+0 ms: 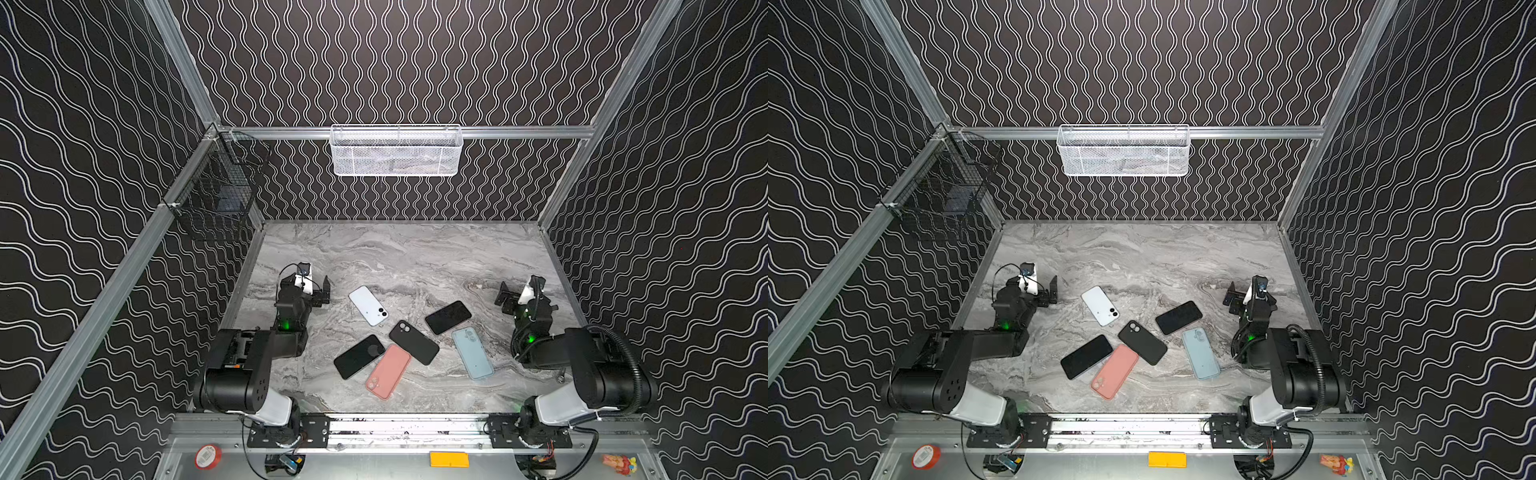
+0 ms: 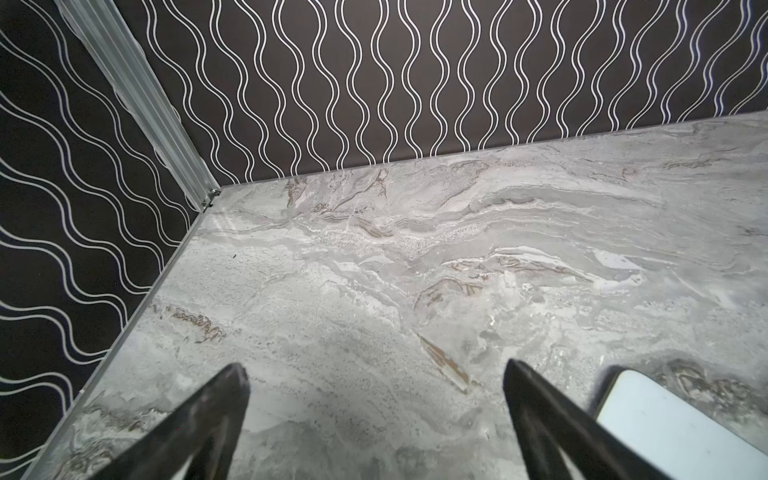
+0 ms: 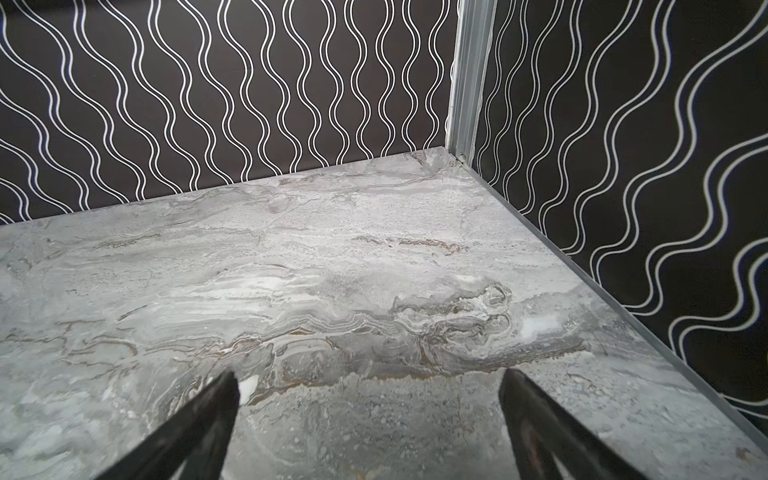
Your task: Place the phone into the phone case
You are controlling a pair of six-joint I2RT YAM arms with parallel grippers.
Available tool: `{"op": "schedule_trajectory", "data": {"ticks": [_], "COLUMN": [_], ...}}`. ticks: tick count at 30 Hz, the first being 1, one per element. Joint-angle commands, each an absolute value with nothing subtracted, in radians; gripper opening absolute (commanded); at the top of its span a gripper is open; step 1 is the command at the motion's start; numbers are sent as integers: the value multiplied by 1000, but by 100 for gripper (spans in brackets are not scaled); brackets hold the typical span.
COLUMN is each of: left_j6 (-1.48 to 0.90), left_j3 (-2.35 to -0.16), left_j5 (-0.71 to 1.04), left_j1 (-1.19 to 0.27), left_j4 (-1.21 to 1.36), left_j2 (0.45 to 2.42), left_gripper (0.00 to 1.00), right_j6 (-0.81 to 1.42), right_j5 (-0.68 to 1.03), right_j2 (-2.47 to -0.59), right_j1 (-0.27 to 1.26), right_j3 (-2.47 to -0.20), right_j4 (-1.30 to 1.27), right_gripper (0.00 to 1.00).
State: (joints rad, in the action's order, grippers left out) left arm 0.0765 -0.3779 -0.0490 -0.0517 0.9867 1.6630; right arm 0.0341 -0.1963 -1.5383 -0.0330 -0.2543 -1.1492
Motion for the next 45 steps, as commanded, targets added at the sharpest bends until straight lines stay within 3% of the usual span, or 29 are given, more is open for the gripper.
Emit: {"op": "schedule_trajectory", "data": {"ticks": [1,26,29,31,33,36,40,42,45], "left_j6": [67,64,61,49,37,62,29,-78,-384], "left_j3": [-375,-378,-368,-378,-423,-467,-544,-594,-694], "left_j5": [-49,-42,-41,-83,-116,-112,-134,-181,-295], "left_j1": [-51,-49,-46,-46,-46,-46,-48,-48,-48], "left_j4": [1019,1013,1031,955,799,674,496,434,241], "left_j2": [1661,1663,1650,1579,1483,1343,1159,1101,1034], "left_gripper": [99,99,99,99,99,99,99,99,99], "right_j6": [32,32,52,83,35,67,86,224,673], "right_j5": [-193,-193,-254,-251,-289,-346,-202,-169,-267], "right_j2": [-1540,-1539,-1515,-1462,-1433,-1260,-1069,-995,-923], "right_j1": [-32,-32,-32,-32,-19,-11,-12,-12,-16], "right_j3": [-255,-252,-247,-236,-215,-324,-472,-550,-693], "right_j4": [-1193,-1197,-1201,-1127,-1218,-881,-654,-562,-268], "right_gripper": [100,100,100,99,99,100,99,100,99]}}
